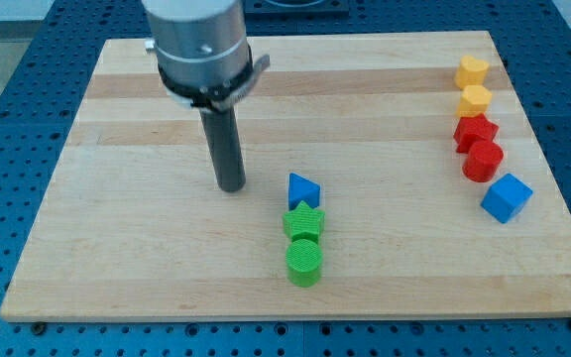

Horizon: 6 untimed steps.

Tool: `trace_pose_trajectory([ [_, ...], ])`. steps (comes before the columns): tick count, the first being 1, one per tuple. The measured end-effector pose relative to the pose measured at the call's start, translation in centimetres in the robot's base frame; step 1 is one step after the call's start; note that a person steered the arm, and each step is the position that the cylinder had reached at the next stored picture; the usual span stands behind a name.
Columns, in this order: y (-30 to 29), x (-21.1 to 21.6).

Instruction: Push the triangle to the top right of the green star

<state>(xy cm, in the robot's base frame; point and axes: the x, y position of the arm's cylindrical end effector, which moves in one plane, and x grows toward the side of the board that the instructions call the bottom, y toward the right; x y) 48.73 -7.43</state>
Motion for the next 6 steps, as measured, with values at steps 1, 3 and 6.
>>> trace_pose_trajectory([
  [1,0.1,0.4],
  [3,2.4,-1.7],
  [6,13.4,7.1],
])
